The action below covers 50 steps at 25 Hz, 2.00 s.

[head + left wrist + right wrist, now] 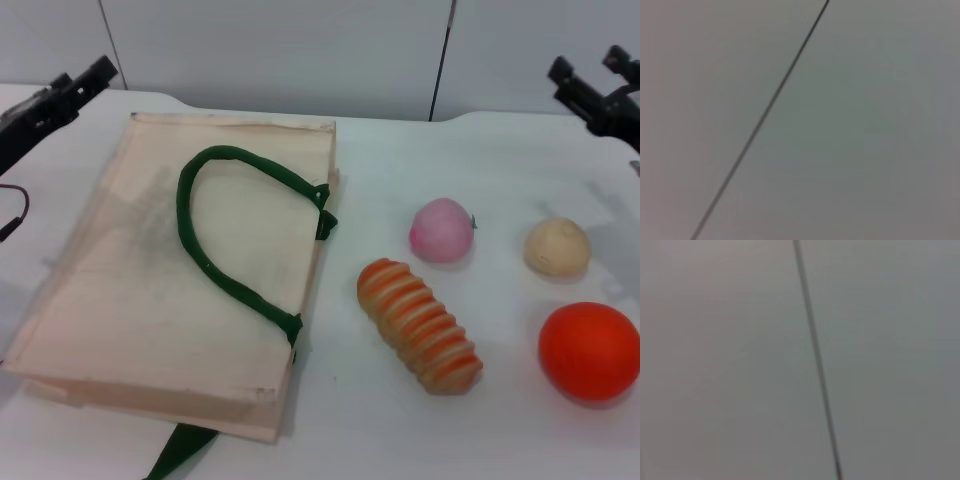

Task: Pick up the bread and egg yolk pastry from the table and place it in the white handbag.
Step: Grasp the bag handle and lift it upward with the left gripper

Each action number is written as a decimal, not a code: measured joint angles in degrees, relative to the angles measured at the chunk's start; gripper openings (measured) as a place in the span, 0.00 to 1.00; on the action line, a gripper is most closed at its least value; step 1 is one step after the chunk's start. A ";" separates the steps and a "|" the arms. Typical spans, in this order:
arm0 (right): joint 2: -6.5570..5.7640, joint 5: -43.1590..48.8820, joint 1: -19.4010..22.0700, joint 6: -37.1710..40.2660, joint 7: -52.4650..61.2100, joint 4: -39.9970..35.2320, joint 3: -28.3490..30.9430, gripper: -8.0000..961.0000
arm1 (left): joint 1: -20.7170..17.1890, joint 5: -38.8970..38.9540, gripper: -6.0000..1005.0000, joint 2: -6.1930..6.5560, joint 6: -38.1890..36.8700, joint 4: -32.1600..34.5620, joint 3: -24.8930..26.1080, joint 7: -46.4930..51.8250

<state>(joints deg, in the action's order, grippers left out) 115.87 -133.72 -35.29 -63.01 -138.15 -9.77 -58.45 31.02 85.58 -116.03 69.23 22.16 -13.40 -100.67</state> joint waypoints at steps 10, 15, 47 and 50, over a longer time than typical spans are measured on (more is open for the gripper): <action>-0.03 6.79 -0.13 -0.55 1.48 -2.44 0.41 0.88 | 5.62 -29.53 0.87 0.42 -2.49 10.52 -0.10 27.77; -0.03 6.50 -0.16 -0.60 1.50 -2.54 0.70 0.88 | 9.32 -40.75 0.87 0.96 -4.57 9.91 -0.13 32.62; 0.15 6.35 -0.33 -1.33 1.58 -2.53 1.07 0.88 | 15.38 -49.55 0.87 4.73 -7.02 3.18 -18.29 50.28; 0.22 6.32 -0.35 -1.34 1.58 -2.54 1.20 0.88 | 15.76 -50.74 0.84 4.76 -7.48 3.11 -18.31 52.59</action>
<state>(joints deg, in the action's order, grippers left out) 116.09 -127.40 -35.64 -64.34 -136.58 -12.31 -57.25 46.78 34.84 -111.27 61.76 25.27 -31.71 -48.08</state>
